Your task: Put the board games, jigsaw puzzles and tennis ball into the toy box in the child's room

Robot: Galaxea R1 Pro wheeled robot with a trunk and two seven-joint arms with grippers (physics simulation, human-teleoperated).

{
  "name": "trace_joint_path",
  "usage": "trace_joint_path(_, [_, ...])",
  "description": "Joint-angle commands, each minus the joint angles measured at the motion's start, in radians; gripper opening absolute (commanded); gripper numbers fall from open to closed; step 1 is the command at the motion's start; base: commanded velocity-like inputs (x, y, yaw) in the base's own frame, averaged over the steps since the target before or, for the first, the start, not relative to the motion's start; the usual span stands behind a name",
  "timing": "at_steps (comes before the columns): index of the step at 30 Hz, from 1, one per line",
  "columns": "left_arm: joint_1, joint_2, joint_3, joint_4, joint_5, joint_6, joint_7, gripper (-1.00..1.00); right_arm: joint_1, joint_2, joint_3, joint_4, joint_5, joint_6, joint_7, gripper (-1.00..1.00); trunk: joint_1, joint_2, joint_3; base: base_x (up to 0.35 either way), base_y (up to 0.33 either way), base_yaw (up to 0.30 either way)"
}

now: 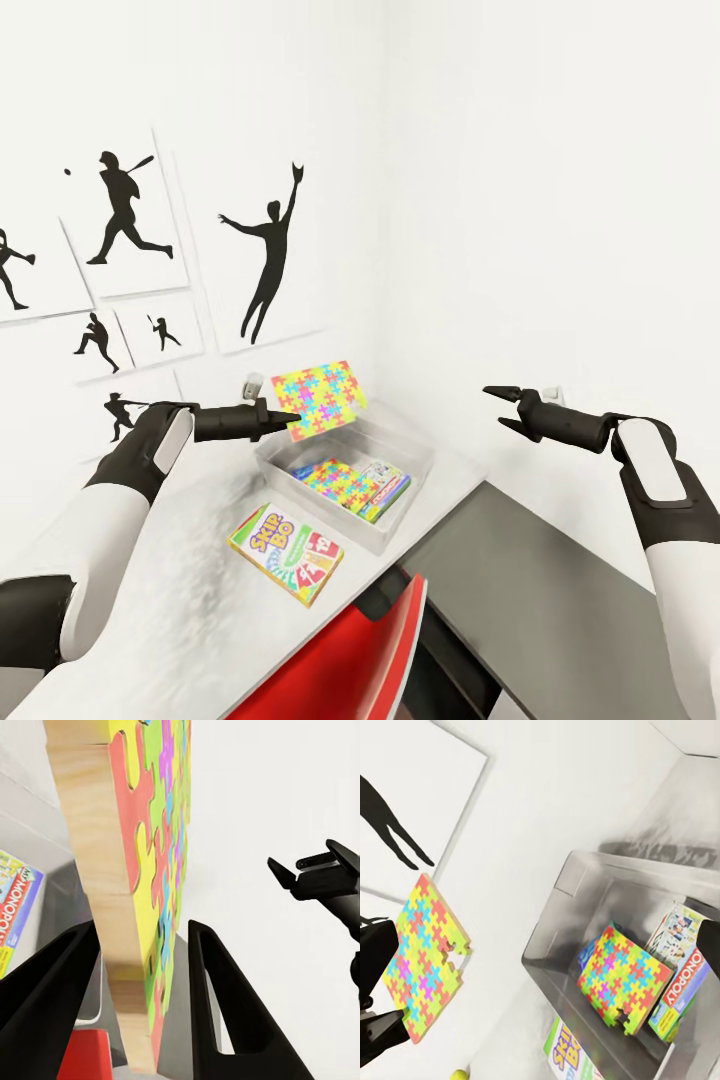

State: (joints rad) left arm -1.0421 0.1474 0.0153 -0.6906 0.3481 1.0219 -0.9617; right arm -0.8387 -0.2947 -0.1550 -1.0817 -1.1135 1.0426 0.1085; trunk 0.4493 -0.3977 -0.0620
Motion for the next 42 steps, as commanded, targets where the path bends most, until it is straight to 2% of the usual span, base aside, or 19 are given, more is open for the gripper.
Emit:
trace_joint_path(1, [-0.001,0.000,0.002,0.000,-0.003,0.003,-0.005,-1.00,-0.001,0.000,-0.002,0.000,0.011,0.005,0.010,1.00,0.001,-0.002,-0.002,0.003,0.000,0.001])
trace_joint_path(7, [-0.001,-0.010,0.002,0.000,-0.004,0.003,-0.005,-1.00,-0.001,0.000,-0.001,0.000,0.014,0.005,0.007,1.00,0.001,-0.002,-0.002,0.027,-0.024,0.000])
trace_joint_path(29, [-0.001,-0.014,-0.001,0.016,-0.008,0.002,0.009,-1.00,0.007,0.002,-0.001,0.000,0.016,0.005,0.010,1.00,0.001,-0.002,-0.002,0.031,-0.025,0.000])
trace_joint_path(31, [-0.001,-0.029,-0.001,0.041,-0.010,0.000,0.035,-1.00,0.009,0.002,0.000,0.000,0.017,0.005,0.010,1.00,0.001,-0.002,-0.002,0.000,0.000,0.000])
trace_joint_path(36, [-0.001,-0.079,0.001,0.104,-0.008,-0.017,0.251,-1.00,0.010,0.002,-0.001,-0.001,0.017,0.005,0.008,1.00,0.001,-0.002,-0.002,0.000,0.000,0.000])
trace_joint_path(37, [-0.001,-0.086,0.001,0.106,-0.008,-0.019,0.276,-1.00,0.011,0.001,-0.001,-0.001,0.017,0.005,0.008,1.00,0.001,-0.002,-0.002,0.000,0.000,0.000])
trace_joint_path(42, [-0.002,-0.092,0.007,0.109,-0.008,-0.029,0.300,-1.00,0.013,0.001,0.000,-0.028,0.015,0.005,0.008,1.00,0.001,-0.002,-0.002,0.000,0.000,0.000])
